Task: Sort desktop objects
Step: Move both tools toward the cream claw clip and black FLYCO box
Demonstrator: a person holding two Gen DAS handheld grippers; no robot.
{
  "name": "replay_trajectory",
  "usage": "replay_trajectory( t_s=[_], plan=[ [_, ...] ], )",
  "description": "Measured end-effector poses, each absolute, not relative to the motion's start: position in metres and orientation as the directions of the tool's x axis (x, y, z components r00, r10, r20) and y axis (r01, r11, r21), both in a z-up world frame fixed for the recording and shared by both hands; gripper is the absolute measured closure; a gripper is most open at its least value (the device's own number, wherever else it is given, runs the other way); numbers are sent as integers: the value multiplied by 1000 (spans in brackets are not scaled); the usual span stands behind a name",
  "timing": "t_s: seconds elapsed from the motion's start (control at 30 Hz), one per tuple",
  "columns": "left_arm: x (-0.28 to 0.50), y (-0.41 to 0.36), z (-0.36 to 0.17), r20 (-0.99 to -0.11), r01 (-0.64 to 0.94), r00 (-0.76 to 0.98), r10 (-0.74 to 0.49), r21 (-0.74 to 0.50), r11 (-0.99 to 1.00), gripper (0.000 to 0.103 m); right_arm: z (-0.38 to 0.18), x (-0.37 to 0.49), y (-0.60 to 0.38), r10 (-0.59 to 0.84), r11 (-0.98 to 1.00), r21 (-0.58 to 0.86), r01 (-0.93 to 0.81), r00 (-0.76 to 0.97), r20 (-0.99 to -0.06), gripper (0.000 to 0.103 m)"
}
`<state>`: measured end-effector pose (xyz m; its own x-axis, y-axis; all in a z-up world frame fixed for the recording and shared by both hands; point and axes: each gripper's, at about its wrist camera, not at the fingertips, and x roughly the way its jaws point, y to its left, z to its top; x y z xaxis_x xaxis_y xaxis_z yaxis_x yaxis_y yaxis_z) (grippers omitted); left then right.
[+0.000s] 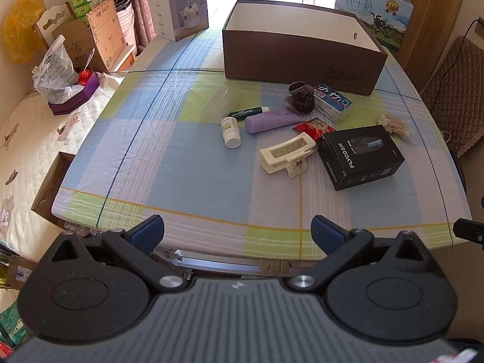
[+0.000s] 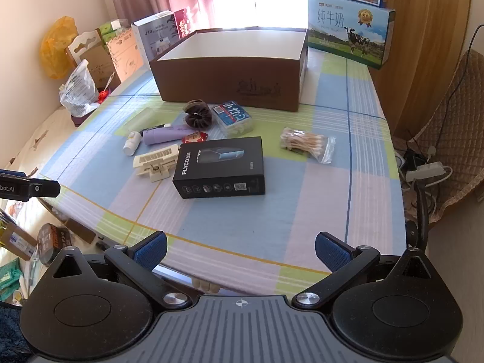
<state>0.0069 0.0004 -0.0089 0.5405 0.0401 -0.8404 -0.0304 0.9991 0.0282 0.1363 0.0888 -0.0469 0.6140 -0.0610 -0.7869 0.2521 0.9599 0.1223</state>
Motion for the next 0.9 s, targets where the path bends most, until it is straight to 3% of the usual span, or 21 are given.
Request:
replay_trajectory(
  t_s=[0.9],
  plan=[
    [17, -2, -12, -852, -29, 522, 45, 34, 999, 1, -51, 150, 80, -52, 962, 123, 244, 605, -795, 2]
  ],
)
